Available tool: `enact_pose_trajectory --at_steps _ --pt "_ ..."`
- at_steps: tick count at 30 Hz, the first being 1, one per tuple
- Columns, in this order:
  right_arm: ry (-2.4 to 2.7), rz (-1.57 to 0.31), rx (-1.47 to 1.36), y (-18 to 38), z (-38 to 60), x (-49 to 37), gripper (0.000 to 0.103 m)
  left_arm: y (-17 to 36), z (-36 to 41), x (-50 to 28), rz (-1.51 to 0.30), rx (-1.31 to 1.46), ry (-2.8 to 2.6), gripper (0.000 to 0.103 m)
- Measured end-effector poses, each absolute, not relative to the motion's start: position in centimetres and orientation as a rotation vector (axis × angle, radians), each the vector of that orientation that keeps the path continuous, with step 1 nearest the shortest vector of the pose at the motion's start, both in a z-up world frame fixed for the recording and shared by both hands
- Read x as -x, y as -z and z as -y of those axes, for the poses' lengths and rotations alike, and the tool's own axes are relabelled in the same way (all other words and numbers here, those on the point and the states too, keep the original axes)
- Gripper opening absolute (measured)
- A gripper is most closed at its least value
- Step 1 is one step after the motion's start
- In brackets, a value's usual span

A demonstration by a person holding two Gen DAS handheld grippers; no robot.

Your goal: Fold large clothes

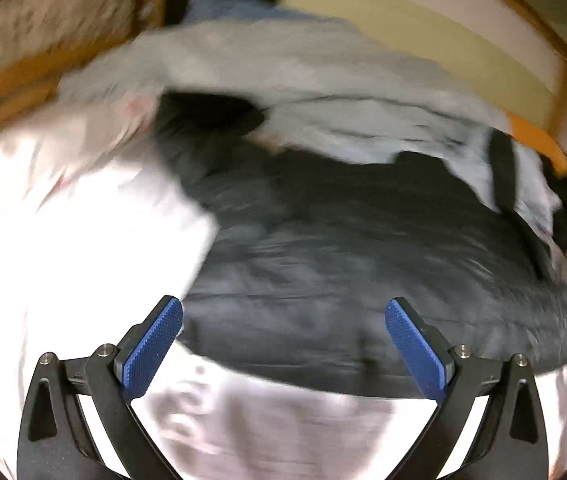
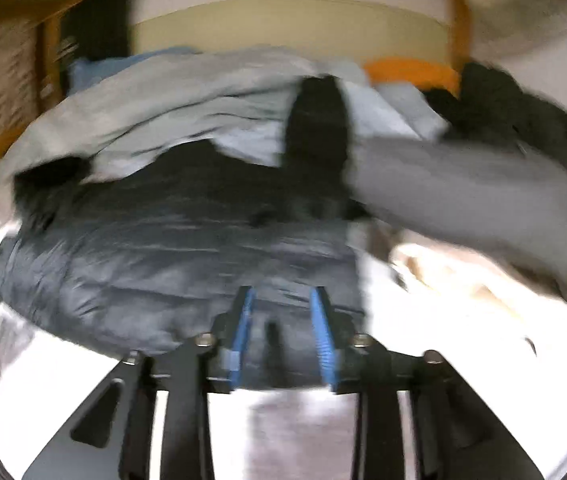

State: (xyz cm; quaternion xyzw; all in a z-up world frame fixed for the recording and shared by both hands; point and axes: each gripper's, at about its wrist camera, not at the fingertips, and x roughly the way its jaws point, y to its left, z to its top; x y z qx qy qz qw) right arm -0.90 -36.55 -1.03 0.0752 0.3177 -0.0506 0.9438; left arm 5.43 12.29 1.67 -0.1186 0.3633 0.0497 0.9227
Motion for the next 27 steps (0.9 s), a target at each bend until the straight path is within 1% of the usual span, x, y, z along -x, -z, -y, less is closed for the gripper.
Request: enact_pose_trajectory --at_steps 1,3,4,6,8,9,10,11,12,13,14,15,16,17,18,19,21,22,27 --pt "0.124 -0.647 -0.184 1.2 37.8 1.2 0.049 -1.1 -13.7 -5.8 -0.778 0.294 -0.105 0.101" --pt "0.166 -0.646 -0.207 1.5 39.3 1.4 0.050 -0.2 -15.7 -5.7 -0.793 0.354 -0.140 0.100" --pt "0.164 -0.652 -0.210 1.7 39.9 1.4 0.055 0.0 -16.3 -5.4 -0.785 0.360 -0.160 0.100" --pt "0.116 -0.672 -0.225 2.2 39.7 0.9 0.061 0.4 -16.8 -5.7 -0.792 0.351 -0.161 0.100" --pt "0.056 -0.678 -0.255 2.7 39.6 0.8 0.064 1.1 -17.7 -6.2 -0.829 0.370 -0.152 0.100" --pt "0.043 -0.689 -0.256 3.2 39.4 0.4 0.069 1.8 -18.4 -6.6 -0.852 0.411 -0.122 0.099" --pt "0.046 -0.714 -0.251 3.8 39.2 0.0 0.071 2.7 -18.9 -6.9 -0.877 0.454 -0.093 0.097" --pt "0.050 -0.737 -0.250 4.3 39.0 -0.2 0.071 3.3 -19.2 -7.1 -0.901 0.489 -0.067 0.083" --pt "0.033 -0.767 -0.270 5.1 39.0 -0.7 0.071 4.2 -19.2 -7.4 -0.923 0.522 -0.023 0.064" --pt "0.005 -0.789 -0.298 5.7 39.0 -1.1 0.071 4.7 -18.8 -7.6 -0.932 0.511 -0.001 0.060" --pt "-0.041 -0.829 -0.339 6.5 39.1 -1.8 0.071 4.8 -18.2 -7.7 -0.925 0.475 0.003 0.052" --pt "-0.073 -0.853 -0.358 7.0 39.2 -2.1 0.067 4.7 -17.6 -7.7 -0.918 0.446 0.015 0.035" --pt "-0.123 -0.882 -0.365 7.5 39.1 -2.6 0.055 4.6 -16.9 -7.7 -0.920 0.429 0.038 0.028" --pt "-0.129 -0.878 -0.330 7.5 38.7 -2.7 0.049 4.4 -16.4 -7.6 -0.920 0.418 0.049 0.018" --pt "-0.128 -0.866 -0.299 7.3 38.4 -2.7 0.034 4.1 -16.0 -7.2 -0.915 0.396 0.036 0.015" --pt "-0.135 -0.844 -0.243 6.7 37.6 -2.2 0.021 3.7 -15.7 -6.4 -0.907 0.355 -0.007 0.014" --pt "-0.118 -0.829 -0.196 5.7 36.9 -1.2 0.014 2.5 -15.2 -4.2 -0.877 0.306 -0.056 0.010" --pt "-0.100 -0.838 -0.190 5.0 36.7 -0.5 0.012 2.1 -15.4 -3.2 -0.867 0.304 -0.059 0.009" --pt "-0.131 -0.726 -0.270 0.8 37.7 6.0 0.011 0.3 -15.9 1.9 -0.861 0.268 -0.063 0.009"
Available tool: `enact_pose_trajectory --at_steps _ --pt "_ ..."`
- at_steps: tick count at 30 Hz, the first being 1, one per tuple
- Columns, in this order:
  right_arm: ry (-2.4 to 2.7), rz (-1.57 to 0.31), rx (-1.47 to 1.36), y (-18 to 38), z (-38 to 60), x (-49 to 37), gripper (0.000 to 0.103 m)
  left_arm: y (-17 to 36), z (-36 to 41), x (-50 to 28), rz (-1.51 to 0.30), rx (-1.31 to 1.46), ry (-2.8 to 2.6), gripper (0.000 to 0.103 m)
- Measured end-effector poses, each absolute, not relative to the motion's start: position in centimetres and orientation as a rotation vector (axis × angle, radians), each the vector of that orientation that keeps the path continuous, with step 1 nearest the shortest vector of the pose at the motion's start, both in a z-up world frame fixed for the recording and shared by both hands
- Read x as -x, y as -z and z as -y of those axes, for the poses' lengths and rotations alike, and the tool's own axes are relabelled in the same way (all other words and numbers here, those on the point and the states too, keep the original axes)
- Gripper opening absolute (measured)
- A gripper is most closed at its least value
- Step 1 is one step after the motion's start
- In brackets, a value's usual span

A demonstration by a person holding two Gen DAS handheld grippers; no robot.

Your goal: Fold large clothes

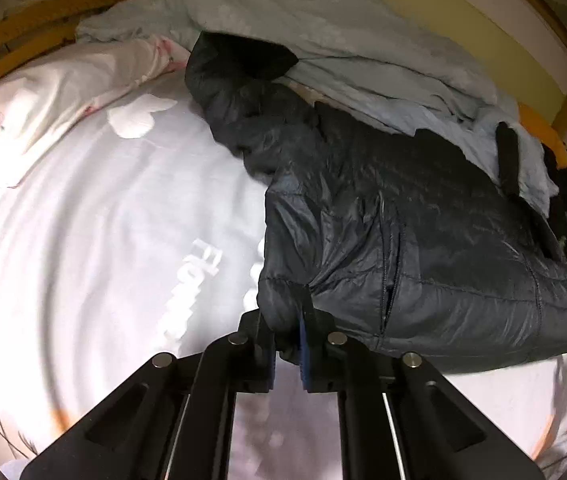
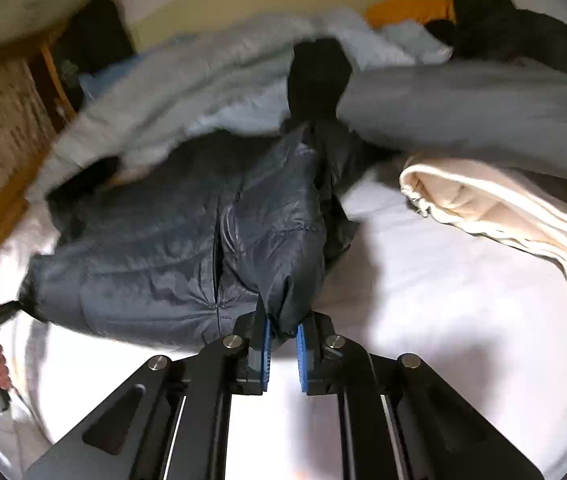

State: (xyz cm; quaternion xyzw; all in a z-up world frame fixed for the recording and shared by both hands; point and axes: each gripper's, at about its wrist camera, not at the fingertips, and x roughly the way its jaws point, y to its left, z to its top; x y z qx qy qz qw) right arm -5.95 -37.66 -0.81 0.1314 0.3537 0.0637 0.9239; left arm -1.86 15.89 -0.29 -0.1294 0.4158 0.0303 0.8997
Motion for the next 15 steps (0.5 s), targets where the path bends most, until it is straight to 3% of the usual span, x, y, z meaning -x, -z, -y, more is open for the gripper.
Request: enact_pose_trajectory --at_steps 8,12,15 --pt "-0.011 -0.779 -0.113 3.0 36.8 10.5 0.017 -1.3 -14.3 5.8 -0.747 0.177 -0.057 0.017" --pt "0.015 -0.679 -0.114 1.2 36.7 11.3 0.027 -4.6 -12.6 7.8 -0.581 0.067 -0.051 0.033" --pt "0.034 -0.650 -0.157 0.7 37.7 11.2 0.029 -6.5 -11.2 7.9 -0.521 0.008 -0.044 0.034"
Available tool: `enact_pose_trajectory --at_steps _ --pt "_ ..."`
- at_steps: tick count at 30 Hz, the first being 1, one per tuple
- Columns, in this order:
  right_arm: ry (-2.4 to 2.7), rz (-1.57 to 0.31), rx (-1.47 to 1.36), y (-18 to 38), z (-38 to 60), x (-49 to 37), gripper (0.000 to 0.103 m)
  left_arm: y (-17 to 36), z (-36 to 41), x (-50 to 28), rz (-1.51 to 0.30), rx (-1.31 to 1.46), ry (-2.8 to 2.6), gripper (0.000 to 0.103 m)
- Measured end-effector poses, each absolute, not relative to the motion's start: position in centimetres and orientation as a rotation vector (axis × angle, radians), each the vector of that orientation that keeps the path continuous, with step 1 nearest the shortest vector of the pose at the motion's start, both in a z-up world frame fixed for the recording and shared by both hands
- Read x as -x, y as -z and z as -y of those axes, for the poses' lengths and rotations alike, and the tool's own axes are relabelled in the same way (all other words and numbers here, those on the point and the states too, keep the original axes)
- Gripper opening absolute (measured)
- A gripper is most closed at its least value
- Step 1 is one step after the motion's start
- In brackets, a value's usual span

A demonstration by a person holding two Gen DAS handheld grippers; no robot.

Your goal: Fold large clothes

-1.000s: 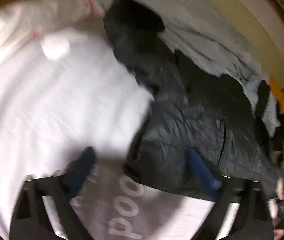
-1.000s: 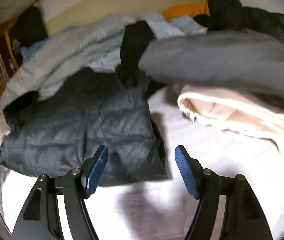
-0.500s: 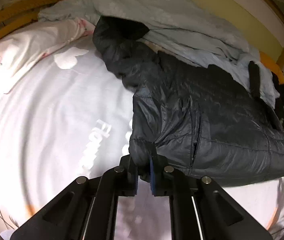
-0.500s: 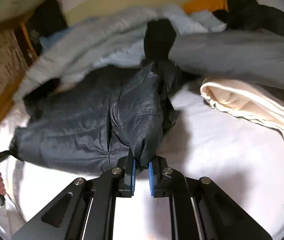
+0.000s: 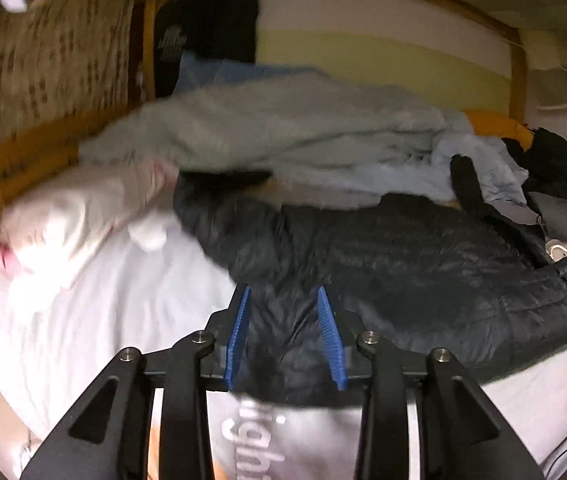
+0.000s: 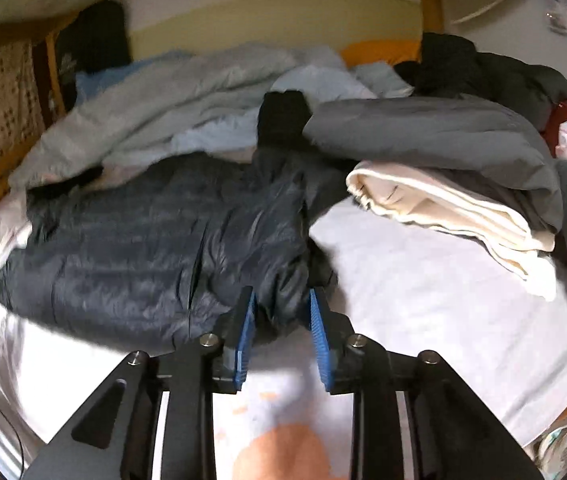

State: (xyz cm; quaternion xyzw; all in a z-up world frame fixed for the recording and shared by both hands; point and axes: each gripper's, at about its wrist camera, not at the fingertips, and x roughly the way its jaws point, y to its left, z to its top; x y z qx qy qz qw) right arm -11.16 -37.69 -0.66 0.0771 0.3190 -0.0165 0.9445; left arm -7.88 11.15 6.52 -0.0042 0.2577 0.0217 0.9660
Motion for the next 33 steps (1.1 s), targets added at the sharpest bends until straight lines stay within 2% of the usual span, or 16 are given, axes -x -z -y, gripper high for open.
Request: enact_pose_trajectory --at_steps 4,7,9,11,12,14,18,22,23,26,30,33 --pt "0.041 -0.642 -0.191 0.3 38.1 10.6 0.029 -8.0 -9.9 6.9 -0.472 0.000 -0.002 0.034" --pt "0.033 -0.623 -0.168 0.0 37.6 10.7 0.029 -8.8 -8.7 6.2 -0.444 -0.004 0.009 0.040" --pt "0.029 -0.609 -0.153 0.0 37.1 11.5 0.030 -9.1 -7.9 5.5 -0.449 -0.011 0.015 0.041" --pt "0.012 -0.586 -0.149 -0.1 36.9 12.0 0.040 -9.2 -7.2 5.1 -0.442 -0.002 0.034 0.041" --pt "0.010 -0.573 -0.147 -0.3 36.8 12.1 0.049 -9.2 -6.9 4.9 -0.441 0.000 0.044 0.041" --pt "0.005 -0.551 -0.134 -0.7 36.5 12.4 0.050 -9.3 -6.1 4.4 -0.440 -0.003 0.062 0.043" --pt "-0.020 -0.563 -0.128 -1.5 35.8 11.6 0.050 -9.8 -4.9 2.2 -0.433 -0.002 0.093 0.057" --pt "-0.015 -0.572 -0.043 -3.7 34.4 9.6 0.050 -9.1 -3.9 -0.7 -0.471 0.010 0.123 0.058" --pt "-0.008 -0.565 -0.013 -4.7 34.0 8.7 0.050 -8.7 -3.7 -1.3 -0.484 0.014 0.132 0.058" --pt "-0.050 -0.600 -0.030 -6.4 33.5 5.4 0.060 -6.4 -3.6 -2.3 -0.517 -0.003 0.118 0.065" --pt "-0.128 -0.664 -0.169 -6.4 34.0 -0.5 0.061 -3.4 -4.7 -3.7 -0.601 0.008 0.083 0.067" --pt "-0.059 -0.730 -0.112 -5.5 33.2 -5.1 0.061 -2.8 -5.8 -4.9 -0.633 0.077 0.078 0.067"
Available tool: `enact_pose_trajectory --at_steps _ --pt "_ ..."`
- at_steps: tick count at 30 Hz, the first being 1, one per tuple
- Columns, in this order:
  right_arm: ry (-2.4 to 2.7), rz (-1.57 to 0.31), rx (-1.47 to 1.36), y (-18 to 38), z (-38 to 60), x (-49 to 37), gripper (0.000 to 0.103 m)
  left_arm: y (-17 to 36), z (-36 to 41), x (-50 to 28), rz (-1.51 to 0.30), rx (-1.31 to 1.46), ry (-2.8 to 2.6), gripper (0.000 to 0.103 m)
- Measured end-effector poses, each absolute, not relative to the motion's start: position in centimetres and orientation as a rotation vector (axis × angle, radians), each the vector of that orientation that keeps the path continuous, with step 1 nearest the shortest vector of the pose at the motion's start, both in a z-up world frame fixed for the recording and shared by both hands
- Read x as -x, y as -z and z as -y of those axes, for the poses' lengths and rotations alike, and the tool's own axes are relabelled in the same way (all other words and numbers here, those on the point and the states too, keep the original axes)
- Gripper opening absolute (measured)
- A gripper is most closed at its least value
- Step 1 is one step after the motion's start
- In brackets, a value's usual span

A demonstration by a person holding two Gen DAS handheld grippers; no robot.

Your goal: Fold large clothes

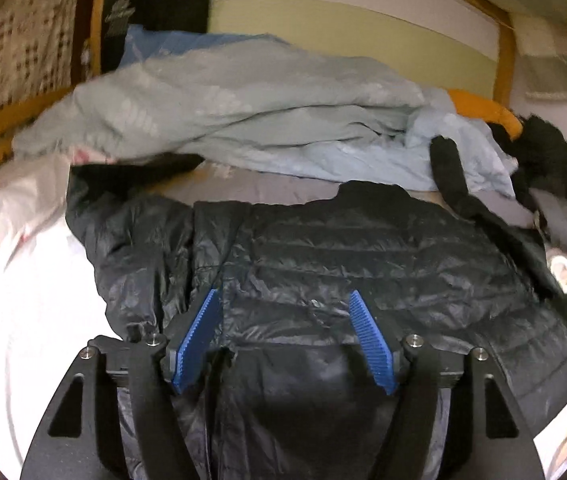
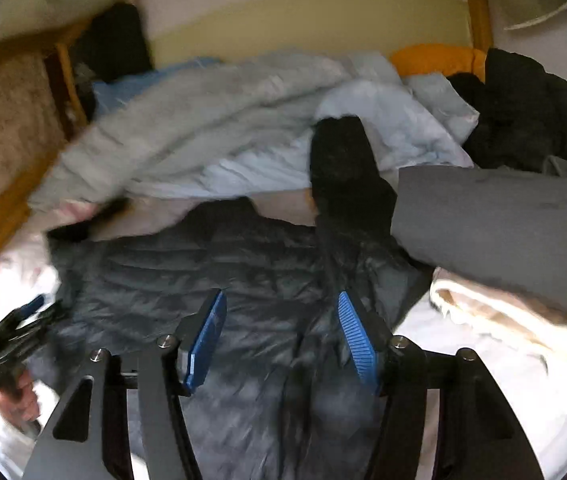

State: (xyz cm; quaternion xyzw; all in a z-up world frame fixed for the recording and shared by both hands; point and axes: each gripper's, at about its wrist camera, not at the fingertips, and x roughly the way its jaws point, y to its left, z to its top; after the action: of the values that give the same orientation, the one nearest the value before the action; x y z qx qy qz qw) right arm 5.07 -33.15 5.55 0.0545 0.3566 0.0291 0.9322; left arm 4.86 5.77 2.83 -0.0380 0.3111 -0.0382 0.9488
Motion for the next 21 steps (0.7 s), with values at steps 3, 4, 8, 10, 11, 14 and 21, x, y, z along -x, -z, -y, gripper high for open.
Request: enact_pose_trajectory --at_steps 3,4,8,10,11,14,21 --pt "0.031 -0.894 -0.039 -3.4 31.9 -11.1 0.061 -2.5 -6.9 -5.7 -0.677 0.173 0.117 0.067" --pt "0.045 -0.954 -0.051 -2.5 31.9 -12.4 0.061 -2.3 -7.1 -5.7 -0.682 0.178 0.116 0.067" --pt "0.161 -0.995 0.069 0.1 30.6 -16.1 0.061 -1.9 -7.2 -5.7 -0.679 0.117 0.060 0.067" --pt "0.223 -0.988 0.180 1.3 29.8 -17.1 0.057 -1.9 -7.2 -6.0 -0.689 0.121 0.055 0.067" --pt "0.258 -0.994 0.216 2.0 29.6 -17.5 0.048 -1.9 -7.3 -6.1 -0.701 0.142 0.070 0.067" --pt "0.297 -0.972 0.258 2.6 29.9 -17.4 0.004 -1.9 -7.8 -6.3 -0.720 0.187 0.092 0.067" --pt "0.189 -0.888 0.170 -0.8 31.7 -10.1 0.002 -2.5 -7.2 -5.4 -0.693 0.147 0.123 0.066"
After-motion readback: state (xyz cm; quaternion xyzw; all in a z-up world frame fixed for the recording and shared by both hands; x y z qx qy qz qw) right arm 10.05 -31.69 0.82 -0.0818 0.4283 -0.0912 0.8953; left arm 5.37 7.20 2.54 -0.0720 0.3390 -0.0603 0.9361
